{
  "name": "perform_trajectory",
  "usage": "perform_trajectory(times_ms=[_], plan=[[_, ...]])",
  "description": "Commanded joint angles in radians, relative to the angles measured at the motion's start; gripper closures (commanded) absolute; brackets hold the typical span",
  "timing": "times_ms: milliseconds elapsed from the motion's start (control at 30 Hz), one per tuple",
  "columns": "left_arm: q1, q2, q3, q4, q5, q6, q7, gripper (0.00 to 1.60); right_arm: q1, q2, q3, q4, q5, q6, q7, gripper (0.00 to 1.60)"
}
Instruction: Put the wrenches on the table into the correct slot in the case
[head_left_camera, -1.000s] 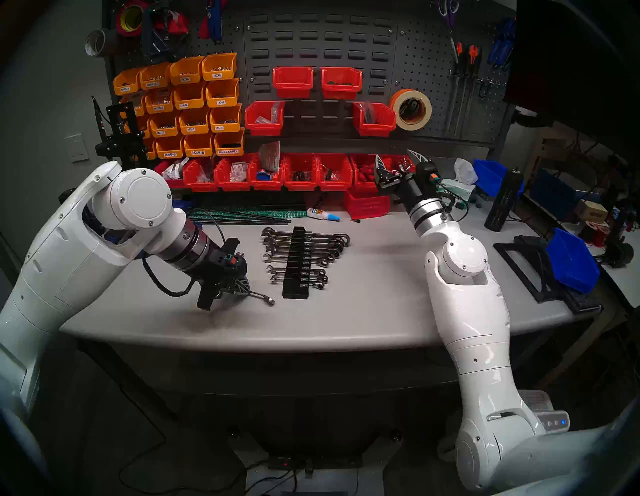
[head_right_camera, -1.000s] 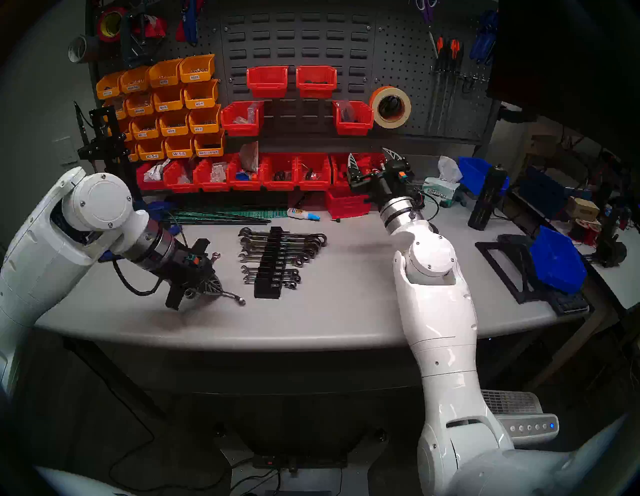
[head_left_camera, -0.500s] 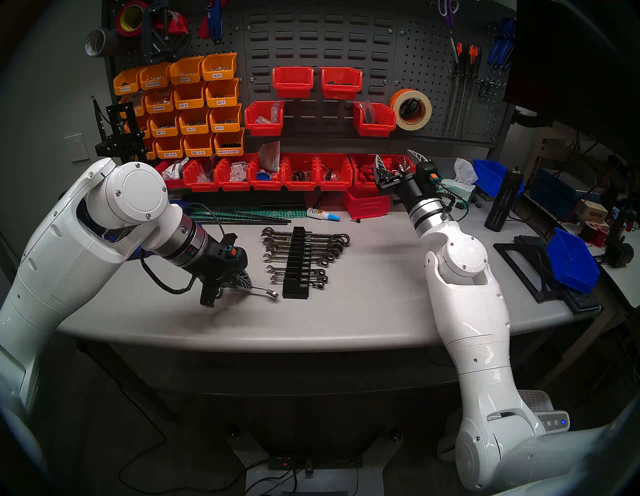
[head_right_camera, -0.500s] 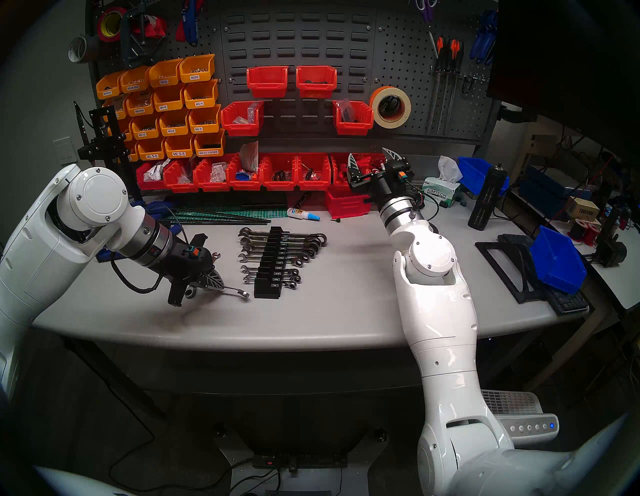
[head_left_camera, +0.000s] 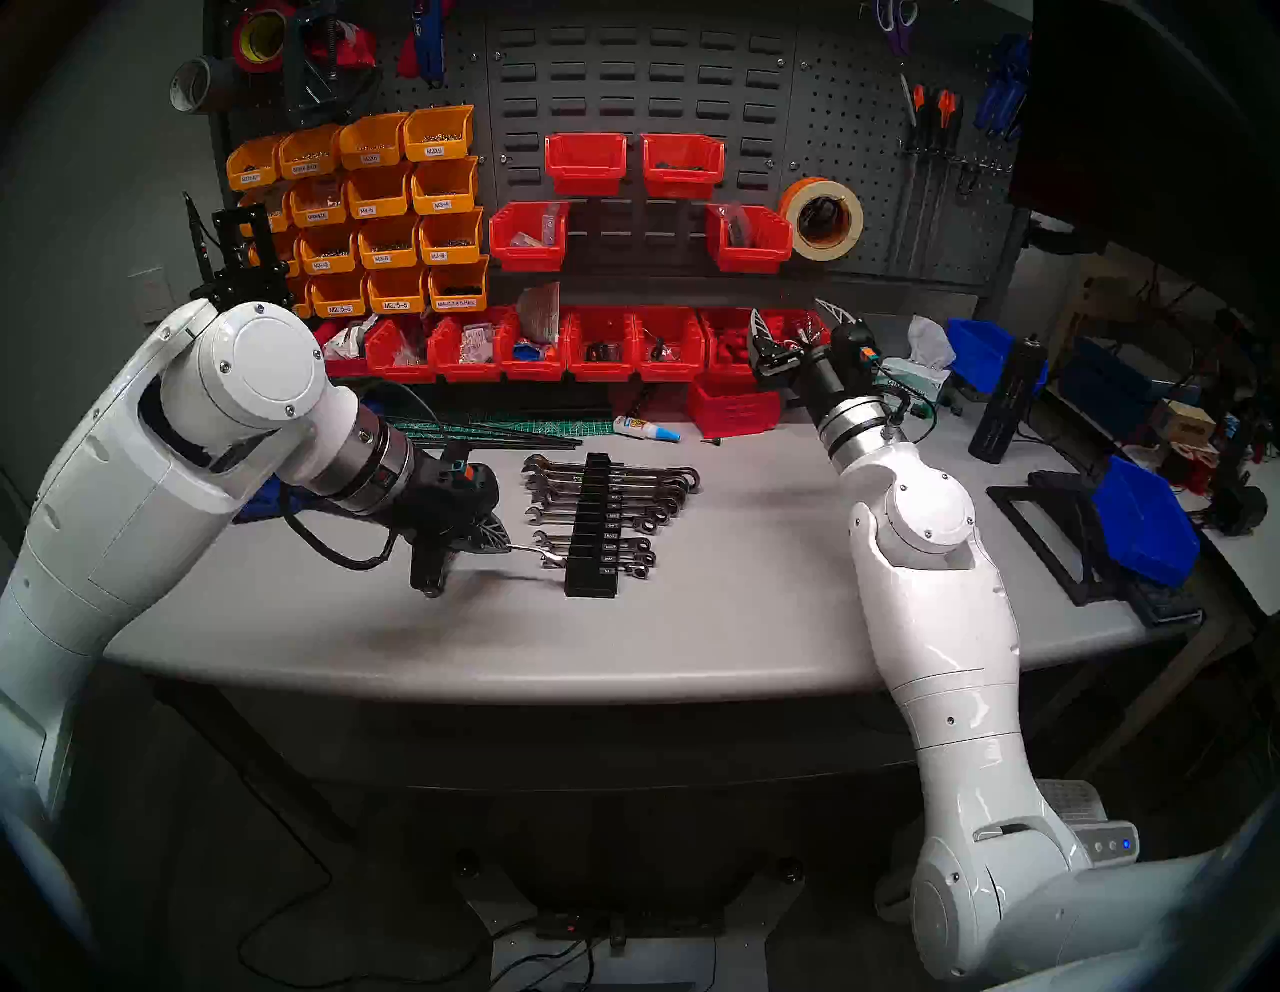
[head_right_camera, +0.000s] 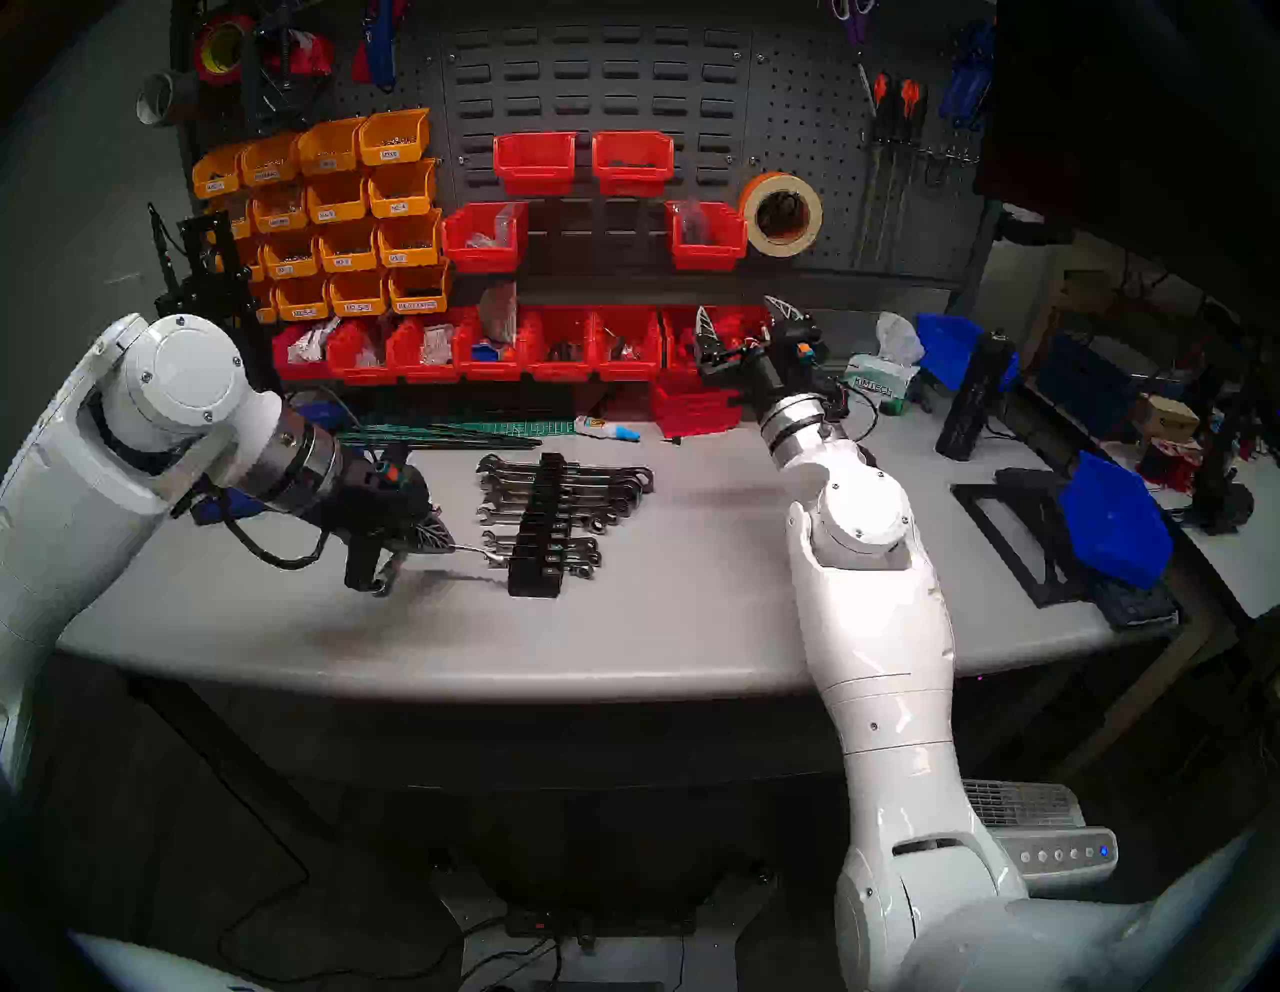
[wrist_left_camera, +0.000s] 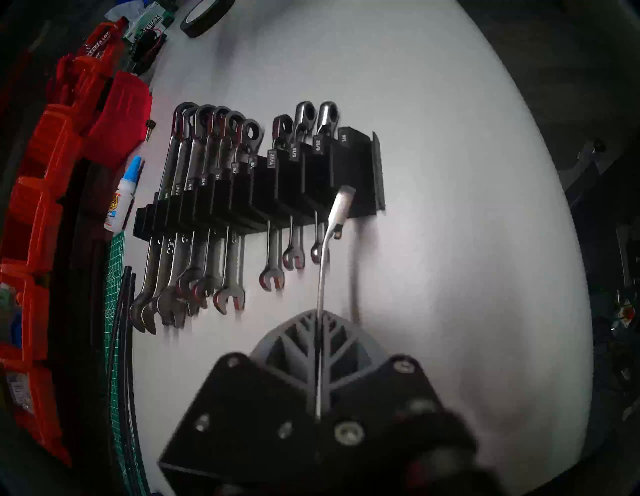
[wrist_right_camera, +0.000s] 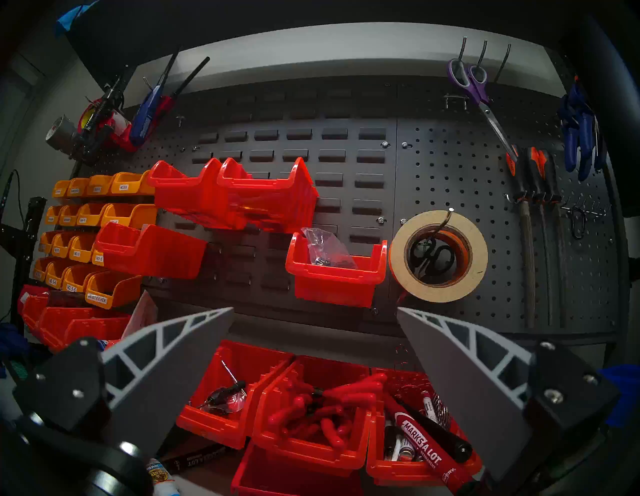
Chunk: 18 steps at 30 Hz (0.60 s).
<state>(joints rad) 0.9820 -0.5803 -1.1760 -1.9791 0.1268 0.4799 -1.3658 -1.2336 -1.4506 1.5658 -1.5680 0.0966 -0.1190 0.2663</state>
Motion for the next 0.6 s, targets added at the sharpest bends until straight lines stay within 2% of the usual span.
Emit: perform_trajectory(times_ms=[0, 567], plan=[[-0.057, 0.007, -0.018, -0.013, -0.042, 0.021, -0.061, 1.60, 0.029, -0.001, -0.002, -0.032, 0.000, -0.006, 0.001, 0.00], [-0.090, 0.036, 0.023, -0.025, -0.122, 0.061, -0.030, 1.60, 0.029, -0.001, -0.002, -0.032, 0.000, -0.006, 0.001, 0.00]])
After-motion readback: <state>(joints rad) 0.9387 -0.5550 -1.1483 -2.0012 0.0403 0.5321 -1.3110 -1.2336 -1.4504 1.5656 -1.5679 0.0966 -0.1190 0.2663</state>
